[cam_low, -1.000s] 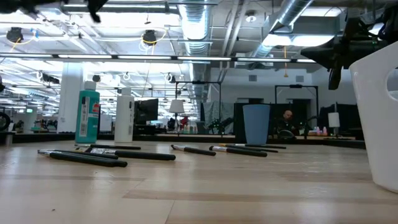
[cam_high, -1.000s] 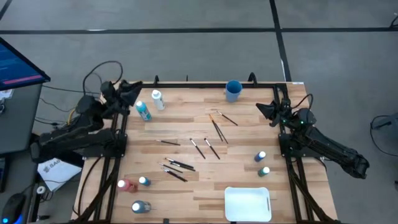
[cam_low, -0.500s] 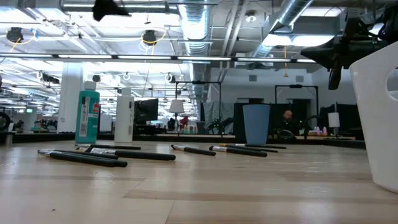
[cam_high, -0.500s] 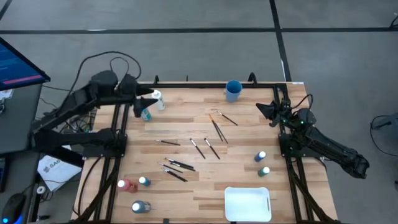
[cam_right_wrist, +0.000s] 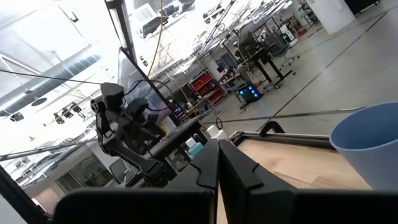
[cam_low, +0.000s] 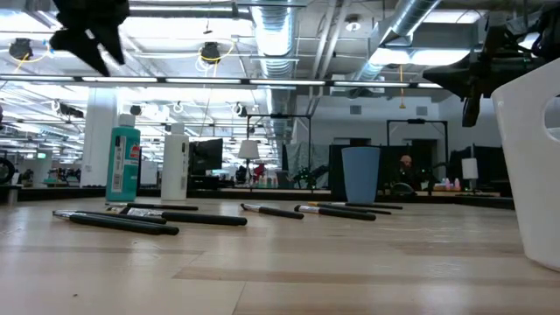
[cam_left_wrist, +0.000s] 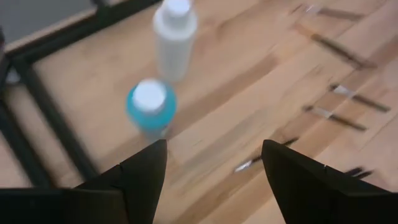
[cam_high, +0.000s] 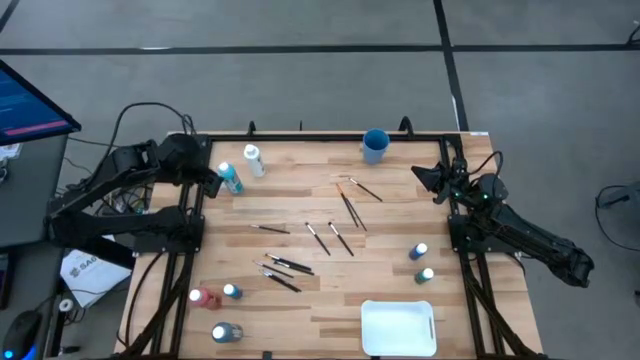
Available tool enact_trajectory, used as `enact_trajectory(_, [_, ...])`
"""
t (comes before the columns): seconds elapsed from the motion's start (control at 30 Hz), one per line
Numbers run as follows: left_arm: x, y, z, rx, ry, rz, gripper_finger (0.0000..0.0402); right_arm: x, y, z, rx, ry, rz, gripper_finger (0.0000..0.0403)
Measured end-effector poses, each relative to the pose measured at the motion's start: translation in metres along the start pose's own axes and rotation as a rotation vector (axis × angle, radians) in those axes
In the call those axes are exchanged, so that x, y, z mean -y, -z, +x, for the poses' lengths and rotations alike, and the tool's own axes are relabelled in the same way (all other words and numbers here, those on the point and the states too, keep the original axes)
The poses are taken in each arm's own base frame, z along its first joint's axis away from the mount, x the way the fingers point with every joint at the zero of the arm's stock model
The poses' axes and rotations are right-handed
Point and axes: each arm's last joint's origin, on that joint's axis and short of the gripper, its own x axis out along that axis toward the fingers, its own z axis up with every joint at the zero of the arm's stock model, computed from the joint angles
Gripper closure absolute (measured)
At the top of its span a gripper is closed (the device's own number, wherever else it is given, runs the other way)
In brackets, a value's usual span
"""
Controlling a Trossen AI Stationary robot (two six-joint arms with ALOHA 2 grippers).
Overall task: Pick & Place Paint Supplies
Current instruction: Put the large light blue paint bottle into the white bin
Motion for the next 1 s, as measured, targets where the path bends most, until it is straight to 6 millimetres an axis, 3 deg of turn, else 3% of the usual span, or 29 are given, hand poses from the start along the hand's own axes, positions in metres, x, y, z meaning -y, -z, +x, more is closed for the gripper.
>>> enact_trajectory(0.17, [-0.004, 0.007, 0.001, -0.008, -0.043, 0.004, 0.0147, 0.0, 0.0, 0.0, 0.0, 0.0, -0.003, 0.0403])
enact_trajectory(0.37, [-0.009, 0.03, 0.016, -0.04, -0.042, 0.025, 0.0147, 0.001, 0.001, 0.0, -0.008, 0.008, -0.001, 0.0403])
enact_trajectory(0.7, [-0.005, 0.058, 0.066, -0.061, -0.058, 0.073, 0.0147, 0.001, 0.001, 0.0, -0.006, 0.011, -0.001, 0.0403])
enact_trajectory(0.83, [-0.004, 0.062, 0.073, -0.085, -0.09, 0.018, 0.0147, 0.001, 0.001, 0.0, -0.006, 0.011, 0.0, 0.0403])
enact_trajectory(1.0, [-0.003, 0.061, 0.075, -0.073, -0.105, -0.193, 0.0147, 0.001, 0.001, 0.0, -0.006, 0.011, -0.001, 0.0403])
